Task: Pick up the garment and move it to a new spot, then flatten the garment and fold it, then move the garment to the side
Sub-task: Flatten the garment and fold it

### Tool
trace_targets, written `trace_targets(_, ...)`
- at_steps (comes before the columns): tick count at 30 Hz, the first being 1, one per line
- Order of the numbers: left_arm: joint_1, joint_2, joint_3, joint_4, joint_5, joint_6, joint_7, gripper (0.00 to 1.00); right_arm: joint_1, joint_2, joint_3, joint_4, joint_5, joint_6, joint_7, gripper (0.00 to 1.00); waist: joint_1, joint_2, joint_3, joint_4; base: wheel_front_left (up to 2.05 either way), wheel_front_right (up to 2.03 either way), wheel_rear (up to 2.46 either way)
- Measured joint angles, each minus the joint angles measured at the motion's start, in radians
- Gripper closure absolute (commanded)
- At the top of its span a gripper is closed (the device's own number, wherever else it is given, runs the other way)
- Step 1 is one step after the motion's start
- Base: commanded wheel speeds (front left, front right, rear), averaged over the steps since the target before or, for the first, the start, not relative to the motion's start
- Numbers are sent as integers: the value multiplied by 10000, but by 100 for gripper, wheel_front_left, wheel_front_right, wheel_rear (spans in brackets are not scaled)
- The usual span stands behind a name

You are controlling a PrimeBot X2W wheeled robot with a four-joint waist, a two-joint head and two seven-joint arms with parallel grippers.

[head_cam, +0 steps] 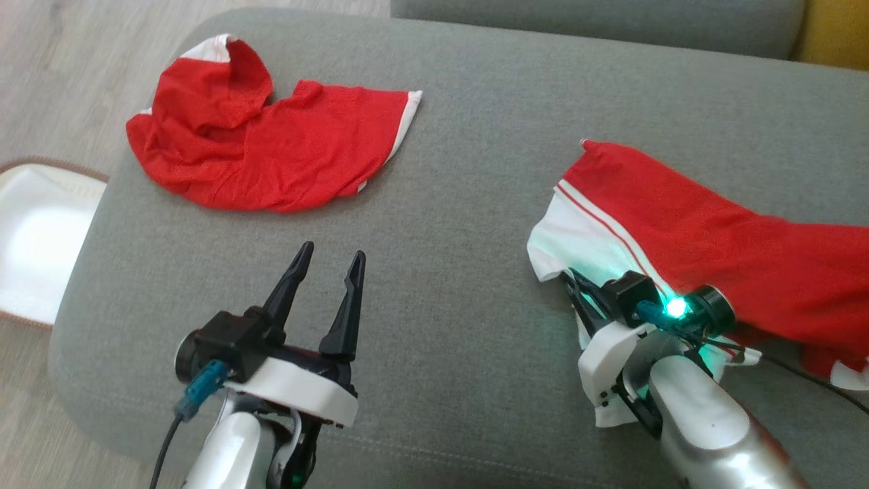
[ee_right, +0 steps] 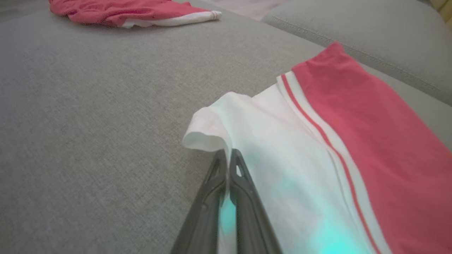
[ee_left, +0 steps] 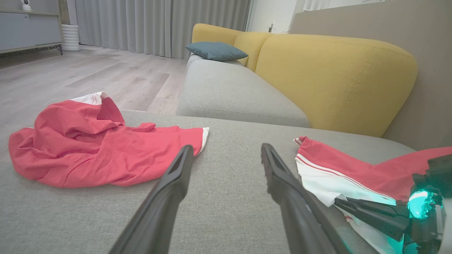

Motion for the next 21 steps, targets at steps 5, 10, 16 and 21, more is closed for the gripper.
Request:
trace_targets(5, 57, 0, 15, 48, 13, 2, 0, 0, -79, 61, 56, -629, 188, 0, -428, 100, 0, 0, -322, -190, 0, 0, 0)
trace_targets(10, 87, 0, 21, 46, 46, 6, 0, 0, -569, -127, -69, -1841, 412, 0, -445, 100, 0, 0, -549, -384, 0, 0, 0)
trace_targets(16, 160, 0, 6, -63, 40, 8, 0, 0, -1313, -1285, -403, -3313, 531, 0, 497, 100, 0, 0, -339, -396, 0, 0, 0)
trace_targets(21, 136, 0, -19, -159, -63, 8, 0, 0, -2400, -2591, -445, -3835, 585, 0, 1465, 100, 0, 0, 70, -302, 0, 0, 0)
